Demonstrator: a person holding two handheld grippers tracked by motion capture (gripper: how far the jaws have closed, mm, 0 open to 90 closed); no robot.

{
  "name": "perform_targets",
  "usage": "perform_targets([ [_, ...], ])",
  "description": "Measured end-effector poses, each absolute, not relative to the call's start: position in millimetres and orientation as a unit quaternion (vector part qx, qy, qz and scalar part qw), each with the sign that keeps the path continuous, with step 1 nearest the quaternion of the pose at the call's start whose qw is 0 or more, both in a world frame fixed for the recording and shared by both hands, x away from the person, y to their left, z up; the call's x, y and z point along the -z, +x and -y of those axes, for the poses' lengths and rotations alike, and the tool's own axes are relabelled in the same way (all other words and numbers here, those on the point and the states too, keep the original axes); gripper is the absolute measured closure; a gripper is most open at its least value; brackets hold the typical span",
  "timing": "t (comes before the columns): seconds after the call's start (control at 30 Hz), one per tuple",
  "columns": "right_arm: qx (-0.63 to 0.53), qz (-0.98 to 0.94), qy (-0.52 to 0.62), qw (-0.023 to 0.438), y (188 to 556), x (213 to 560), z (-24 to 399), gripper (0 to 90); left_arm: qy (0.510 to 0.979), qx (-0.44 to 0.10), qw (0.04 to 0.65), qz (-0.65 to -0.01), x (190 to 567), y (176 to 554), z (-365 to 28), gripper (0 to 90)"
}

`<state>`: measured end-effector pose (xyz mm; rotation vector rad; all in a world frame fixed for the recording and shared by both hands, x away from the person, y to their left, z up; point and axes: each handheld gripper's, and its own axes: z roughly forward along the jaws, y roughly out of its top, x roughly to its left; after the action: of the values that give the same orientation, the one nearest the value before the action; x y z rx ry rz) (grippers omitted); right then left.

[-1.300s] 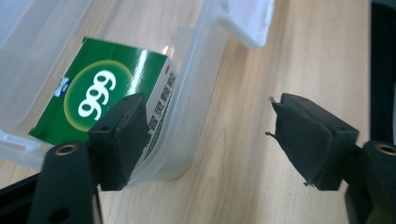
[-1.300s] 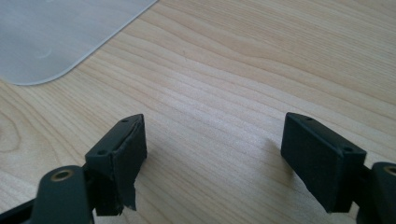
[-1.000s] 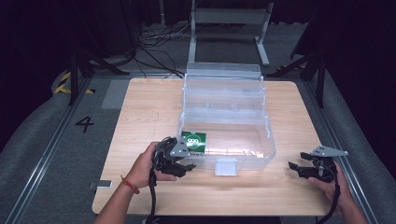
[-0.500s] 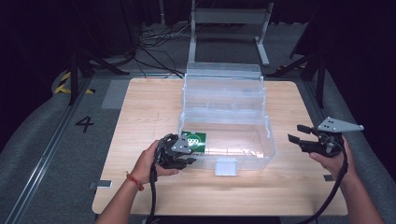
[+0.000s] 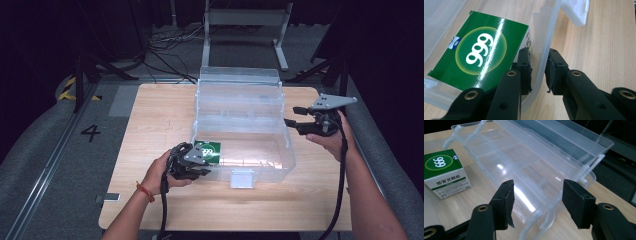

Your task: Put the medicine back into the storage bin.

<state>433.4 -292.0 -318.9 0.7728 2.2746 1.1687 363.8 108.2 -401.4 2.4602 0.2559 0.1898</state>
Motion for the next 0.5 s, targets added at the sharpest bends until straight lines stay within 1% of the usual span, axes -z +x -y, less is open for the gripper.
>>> perform_targets([
  [0.13, -0.411, -0.841, 0.267, 0.230, 448, 311, 275, 46.4, 0.937, -0.065, 0.328, -0.100, 402, 364, -107, 77.7],
  [0.3, -0.395, -0.853, 0.252, 0.229, 466, 303, 256, 46.5, 0.940, -0.050, 0.326, -0.091, 401, 368, -106, 79.9],
  [0.5, -0.360, -0.872, 0.242, 0.228, 488, 303, 239, 47.7, 0.942, -0.044, 0.322, -0.087, 400, 370, -107, 80.8],
])
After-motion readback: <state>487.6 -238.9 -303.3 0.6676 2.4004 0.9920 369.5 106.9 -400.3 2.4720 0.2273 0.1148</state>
